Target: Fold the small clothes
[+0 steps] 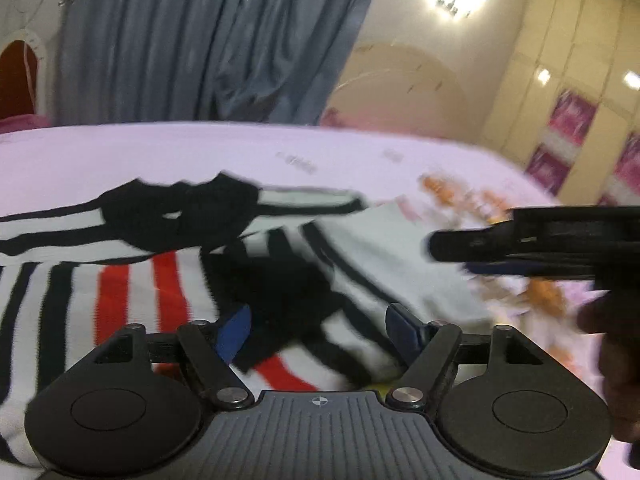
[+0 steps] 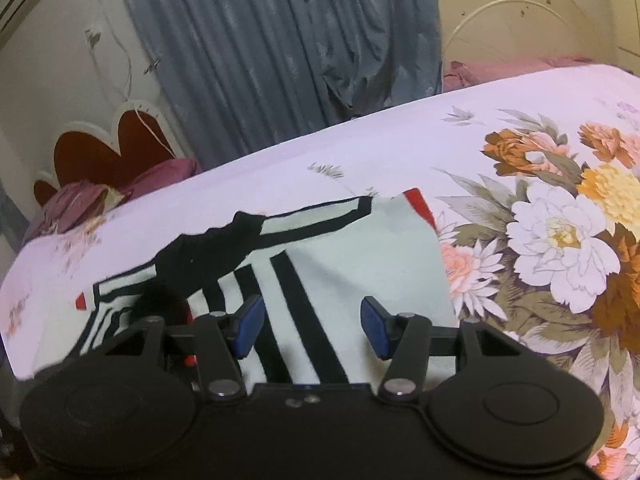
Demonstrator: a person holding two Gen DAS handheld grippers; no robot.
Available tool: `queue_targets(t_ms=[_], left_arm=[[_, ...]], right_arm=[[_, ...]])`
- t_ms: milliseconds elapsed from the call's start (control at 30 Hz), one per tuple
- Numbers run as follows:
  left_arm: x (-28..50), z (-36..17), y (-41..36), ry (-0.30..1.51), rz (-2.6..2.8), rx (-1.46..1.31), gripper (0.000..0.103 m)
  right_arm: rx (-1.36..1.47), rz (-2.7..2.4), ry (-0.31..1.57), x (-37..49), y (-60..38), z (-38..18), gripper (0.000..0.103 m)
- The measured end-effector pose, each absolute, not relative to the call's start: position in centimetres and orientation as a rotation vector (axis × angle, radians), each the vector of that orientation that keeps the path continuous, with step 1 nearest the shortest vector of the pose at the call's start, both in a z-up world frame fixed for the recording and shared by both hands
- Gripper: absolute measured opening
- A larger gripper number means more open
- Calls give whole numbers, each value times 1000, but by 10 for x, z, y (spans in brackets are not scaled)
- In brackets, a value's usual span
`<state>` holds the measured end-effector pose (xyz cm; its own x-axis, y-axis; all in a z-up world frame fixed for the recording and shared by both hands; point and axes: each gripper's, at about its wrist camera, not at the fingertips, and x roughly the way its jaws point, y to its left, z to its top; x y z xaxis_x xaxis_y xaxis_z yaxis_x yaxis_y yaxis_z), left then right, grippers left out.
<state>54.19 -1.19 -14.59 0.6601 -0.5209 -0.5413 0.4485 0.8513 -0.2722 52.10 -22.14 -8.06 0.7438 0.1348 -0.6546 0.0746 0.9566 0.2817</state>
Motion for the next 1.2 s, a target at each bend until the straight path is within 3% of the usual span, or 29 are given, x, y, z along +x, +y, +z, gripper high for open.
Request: queue_targets(t_ms=[300, 400, 467, 533, 633, 700, 800, 967, 1033, 1200], left_arm=[[507, -127, 109, 578, -140, -183, 72], [510, -133, 142, 612, -39, -190, 52], [513, -140, 157, 629, -7, -202, 43], [521, -153, 161, 664, -1, -193, 41], [523, -158, 157, 673, -4, -163, 38], [521, -156, 153, 655, -22, -149, 38], [525, -167, 150, 695, -33, -104, 37], [530, -163, 154, 715, -67, -79, 37], [536, -157, 160, 721, -87, -95, 37], [587, -153, 181, 741, -93, -126, 37]], right_arm=[[270, 173, 805, 545, -182, -102, 53], [284, 167, 862, 560, -176, -121, 53], [264, 183, 865, 564, -168, -127, 43], [226, 210, 874, 565, -160, -130, 20], [151, 214, 852, 561, -151, -127, 7], [125, 199, 804, 555, -153, -117, 5], [99, 178, 745, 546, -160, -101, 4], [67, 163, 869, 558, -158, -128, 7], [92, 149, 858, 560, -161, -124, 16], [97, 133, 824, 575, -162, -121, 19]])
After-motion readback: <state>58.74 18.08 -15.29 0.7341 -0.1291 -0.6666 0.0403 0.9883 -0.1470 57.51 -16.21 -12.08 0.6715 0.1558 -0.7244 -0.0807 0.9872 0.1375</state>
